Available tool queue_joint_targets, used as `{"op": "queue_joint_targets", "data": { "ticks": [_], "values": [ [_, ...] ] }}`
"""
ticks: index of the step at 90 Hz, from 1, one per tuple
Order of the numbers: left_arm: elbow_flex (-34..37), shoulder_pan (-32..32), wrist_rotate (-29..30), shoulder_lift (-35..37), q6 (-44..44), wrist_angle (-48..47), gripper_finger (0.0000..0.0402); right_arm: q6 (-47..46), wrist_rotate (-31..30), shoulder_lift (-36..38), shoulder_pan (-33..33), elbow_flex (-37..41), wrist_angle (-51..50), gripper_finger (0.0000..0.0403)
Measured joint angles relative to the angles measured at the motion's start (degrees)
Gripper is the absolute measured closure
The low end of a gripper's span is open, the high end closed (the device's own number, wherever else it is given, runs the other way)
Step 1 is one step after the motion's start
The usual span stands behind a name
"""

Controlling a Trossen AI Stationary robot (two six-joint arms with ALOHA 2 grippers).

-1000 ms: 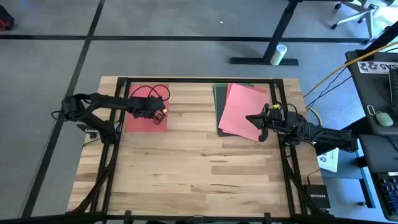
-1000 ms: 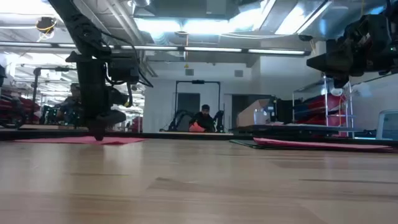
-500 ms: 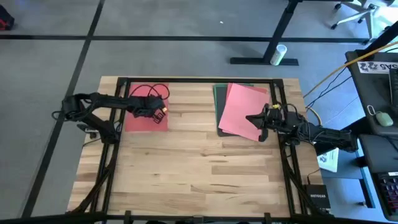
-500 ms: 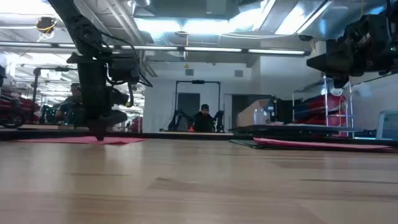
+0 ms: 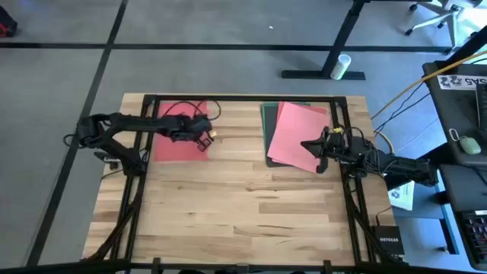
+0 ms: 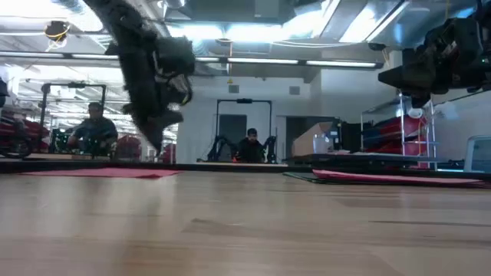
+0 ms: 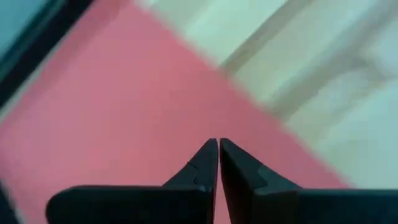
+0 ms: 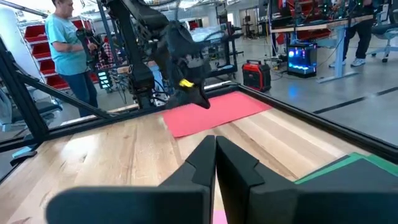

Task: Organize paper
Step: Put the pink paper on the bottom left of the table

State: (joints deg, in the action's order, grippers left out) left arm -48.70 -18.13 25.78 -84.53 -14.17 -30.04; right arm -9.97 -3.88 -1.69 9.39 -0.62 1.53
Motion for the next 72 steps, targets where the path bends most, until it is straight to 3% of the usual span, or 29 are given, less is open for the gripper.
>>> {"op": "queue_joint_targets", "data": {
  "ticks": [9,28,40,61,72],
  "values": [
    [-2.9,3.6,-1.6,0.0,6.0,3.9,0.0402,2.8,0.0,0.0,0.0,0.0,3.3,0.0402],
    [-4.3,10.6,-12.4,0.1,22.5,20.2,0.0384,13.0,-1.6,0.0,0.0,0.0,11.6,0.0402],
    [-4.3,13.4,-12.5,-1.3,31.2,26.7,0.0352,13.5,-1.7,0.0,0.0,0.0,11.8,0.0402],
    [-4.2,14.0,-12.5,-6.5,37.5,31.9,0.0292,13.5,-2.3,0.0,0.0,-0.1,10.9,0.0402],
    [-4.2,14.4,-12.5,-10.7,42.5,40.0,0.027,13.5,-4.3,0.0,0.0,-0.1,10.0,0.0402]
  ]
}}
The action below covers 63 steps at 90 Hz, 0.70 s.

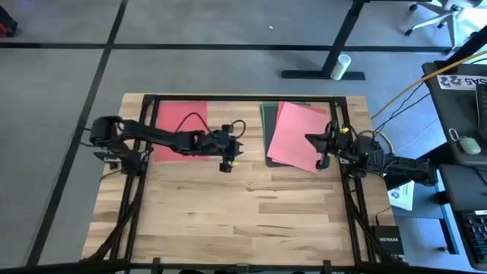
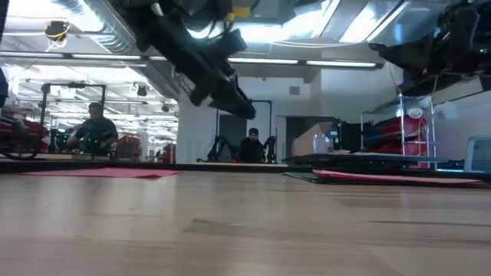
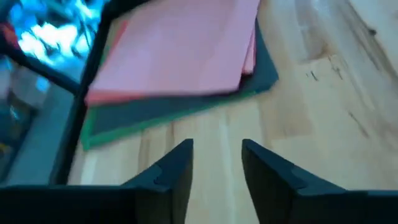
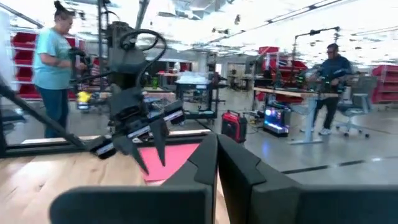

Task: Organize paper
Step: Put the pink paper on the bottom left of the table

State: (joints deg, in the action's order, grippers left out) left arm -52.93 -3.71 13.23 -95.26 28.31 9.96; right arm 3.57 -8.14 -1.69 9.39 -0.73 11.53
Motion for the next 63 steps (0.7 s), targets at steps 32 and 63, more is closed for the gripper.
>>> {"op": "queue_joint_targets", "data": {
  "ticks": [32,63],
  "values": [
    [-9.2,0.4,-0.1,-14.1,10.4,5.1,0.0245,1.3,-3.0,0.0,0.0,0.0,-1.6,0.0402],
    [-18.5,-0.1,-0.3,-22.1,12.6,-1.5,0.0244,1.3,-4.6,0.0,0.0,0.0,-2.7,0.0402]
  ]
}}
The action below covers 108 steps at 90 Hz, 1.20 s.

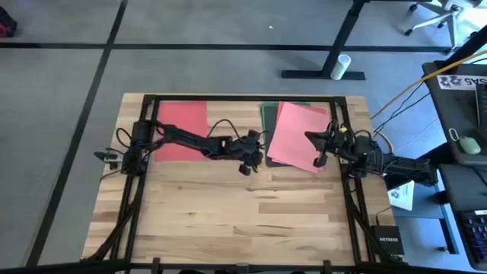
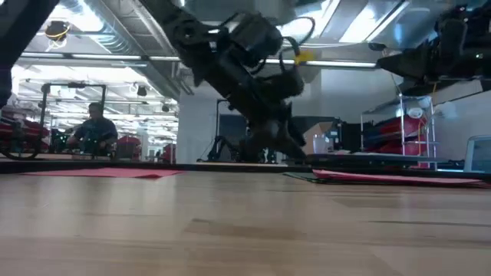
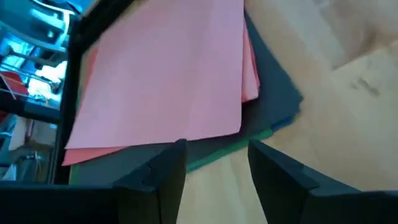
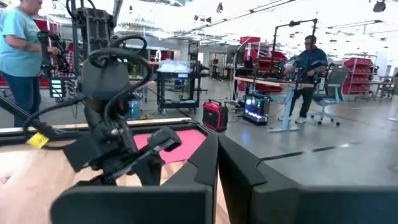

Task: Organize paper
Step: Put the pink paper on the bottom left of the table

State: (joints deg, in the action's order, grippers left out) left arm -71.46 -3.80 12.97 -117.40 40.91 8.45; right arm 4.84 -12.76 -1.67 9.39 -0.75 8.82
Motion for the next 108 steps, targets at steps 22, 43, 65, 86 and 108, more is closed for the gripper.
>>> {"op": "queue_joint_targets", "data": {
  "ticks": [22,43,65,86,108],
  "values": [
    [-2.0,-0.1,-0.8,-2.4,0.3,0.2,0.0244,0.0,-0.8,0.0,0.0,0.0,-0.1,0.0402],
    [-2.5,-0.3,-0.8,-5.1,1.8,0.8,0.0244,0.0,-0.8,0.0,0.0,0.0,-0.3,0.0402],
    [-2.6,-1.6,-0.8,-5.5,1.1,4.6,0.0244,0.0,-0.8,0.0,0.0,0.0,-0.4,0.0402],
    [-2.6,-2.2,-0.8,-5.5,1.1,4.0,0.0244,0.0,-0.8,0.0,0.0,0.0,-0.4,0.0402],
    [-2.7,-2.2,-1.0,-5.8,3.1,4.6,0.0244,0.2,-0.8,0.0,0.0,0.0,-0.4,0.0402]
  ]
}}
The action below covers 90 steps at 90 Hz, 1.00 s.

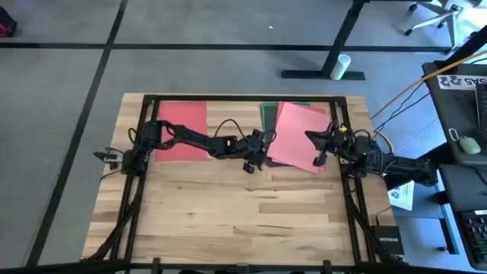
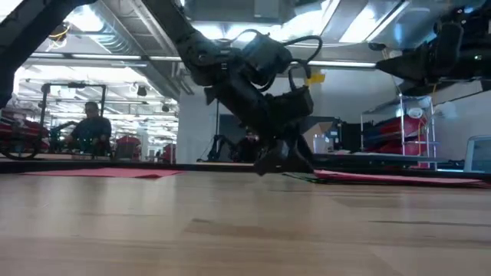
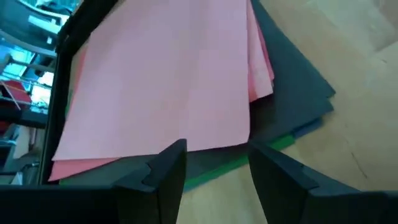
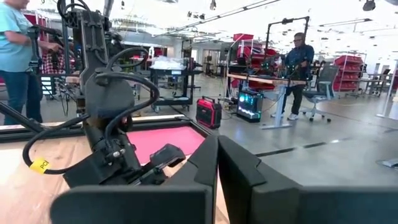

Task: Organize paper
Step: Put the pink paper on the bottom left of the table

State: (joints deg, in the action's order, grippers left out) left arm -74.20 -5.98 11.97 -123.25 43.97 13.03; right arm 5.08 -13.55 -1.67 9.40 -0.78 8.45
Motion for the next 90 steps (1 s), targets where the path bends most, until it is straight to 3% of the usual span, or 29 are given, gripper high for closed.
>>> {"op": "queue_joint_targets", "data": {
  "ticks": [48,61,78,90],
  "values": [
    [-3.2,0.0,0.0,-1.1,3.8,-0.4,0.0256,1.3,-1.5,0.0,0.0,0.0,-0.3,0.0402],
    [-3.2,0.4,0.0,-1.1,6.1,-0.9,0.0294,1.3,-1.5,0.0,0.0,0.0,-1.0,0.0402],
    [-3.2,1.1,-1.6,-2.3,12.2,-1.9,0.0386,1.4,-1.5,0.0,0.0,0.0,-1.0,0.0402],
    [-3.3,2.0,-1.5,-2.7,15.2,-1.1,0.0399,1.4,-1.5,0.0,0.0,0.0,-1.0,0.0402]
  ]
}}
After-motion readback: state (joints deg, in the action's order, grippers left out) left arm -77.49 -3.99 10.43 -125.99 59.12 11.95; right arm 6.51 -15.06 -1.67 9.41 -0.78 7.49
